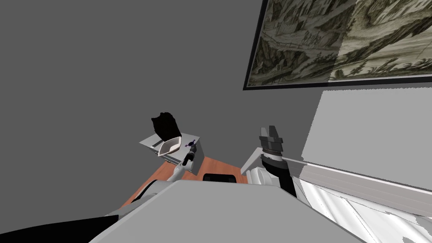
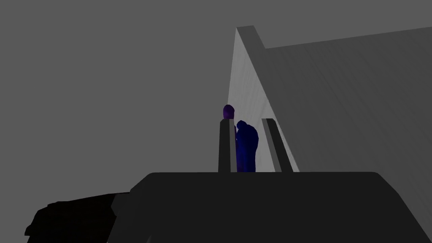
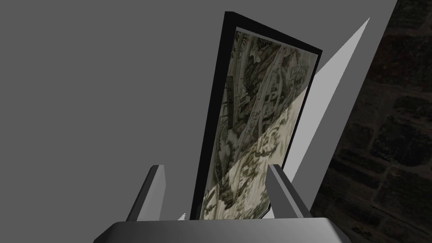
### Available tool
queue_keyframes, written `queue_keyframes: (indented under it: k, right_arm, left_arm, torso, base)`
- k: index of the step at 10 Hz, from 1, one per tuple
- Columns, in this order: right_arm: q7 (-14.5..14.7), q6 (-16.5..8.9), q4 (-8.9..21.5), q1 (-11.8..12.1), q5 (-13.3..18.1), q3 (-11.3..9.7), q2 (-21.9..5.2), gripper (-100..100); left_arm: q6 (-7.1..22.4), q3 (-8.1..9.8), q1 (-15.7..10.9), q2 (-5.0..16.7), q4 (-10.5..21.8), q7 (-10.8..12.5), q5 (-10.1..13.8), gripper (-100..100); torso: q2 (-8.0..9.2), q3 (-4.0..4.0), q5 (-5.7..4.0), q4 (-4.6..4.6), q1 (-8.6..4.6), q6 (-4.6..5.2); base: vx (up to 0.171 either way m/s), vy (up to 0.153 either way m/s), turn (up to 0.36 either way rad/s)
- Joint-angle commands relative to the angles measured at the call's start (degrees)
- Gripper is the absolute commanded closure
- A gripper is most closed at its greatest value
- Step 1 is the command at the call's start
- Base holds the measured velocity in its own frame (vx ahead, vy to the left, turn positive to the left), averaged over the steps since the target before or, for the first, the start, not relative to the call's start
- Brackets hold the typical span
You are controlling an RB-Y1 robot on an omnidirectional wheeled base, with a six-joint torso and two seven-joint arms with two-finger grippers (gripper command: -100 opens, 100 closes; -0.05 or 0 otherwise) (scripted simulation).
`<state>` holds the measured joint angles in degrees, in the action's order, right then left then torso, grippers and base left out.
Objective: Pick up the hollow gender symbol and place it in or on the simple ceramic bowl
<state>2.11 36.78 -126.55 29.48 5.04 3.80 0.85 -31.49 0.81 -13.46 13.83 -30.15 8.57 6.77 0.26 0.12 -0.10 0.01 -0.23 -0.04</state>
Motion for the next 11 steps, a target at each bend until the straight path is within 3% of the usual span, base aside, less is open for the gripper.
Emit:
queue_keyframes:
  k: [1, 2, 4, 5, 8, 9, 11]
  right_arm:
    - [0.0, 0.0, 0.0, 0.0, 0.0, 0.0, 0.0, 0]
    - [0.0, 0.0, 0.0, 0.0, 0.0, 0.0, 0.0, 0]
    - [0.0, 0.0, 0.0, 0.0, 0.0, 0.0, 0.0, 0]
    - [0.0, 0.0, 0.0, 0.0, 0.0, 0.0, 0.0, 0]
    - [0.0, 0.0, 0.0, 0.0, 0.0, 0.0, 0.0, 0]
    - [0.0, 0.0, 0.0, 0.0, 0.0, 0.0, 0.0, 0]
    - [0.0, 0.0, 0.0, 0.0, 0.0, 0.0, 0.0, 0]
  left_arm:
    - [1.7, 0.05, -1.0, 0.0, 1.2, 0.0, 0.1, 100]
    - [3.8, -0.11, -3.4, 1.0, 0.7, 1.1, 0.7, 100]
    - [6.2, -0.11, -3.4, 1.0, 0.7, 1.1, 0.7, 100]
    - [8.7, -0.26, -5.9, 1.9, 0.3, 2.3, 1.3, 100]
    - [10.9, -0.26, -5.9, 1.9, 0.3, 2.3, 1.3, 100]
    - [13.5, -0.38, -8.4, 2.9, -0.2, 3.4, 2.0, 100]
    - [15.8, -0.38, -8.4, 2.9, -0.2, 3.4, 2.0, 100]
  torso:
    - [0.00, 0.00, 0.00, 0.00, 0.00, 0.00]
    - [-0.10, -0.07, 0.02, -0.05, 0.08, -0.03]
    - [-0.02, -0.02, 0.02, -0.02, 0.09, -0.02]
    - [-0.10, -0.08, 0.03, -0.06, 0.14, -0.04]
    - [-0.09, -0.06, 0.03, -0.05, 0.13, -0.05]
    - [-0.16, -0.11, 0.04, -0.07, 0.17, -0.06]
    - [-0.06, -0.04, 0.04, -0.03, 0.14, -0.05]
  base:
    - [-0.022, -0.020, -0.001]
    - [-0.061, -0.025, -0.011]
    - [-0.037, -0.014, -0.007]
    - [-0.047, -0.025, -0.003]
    - [-0.026, -0.009, -0.005]
    - [-0.046, -0.010, -0.002]
    - [-0.032, -0.010, -0.008]
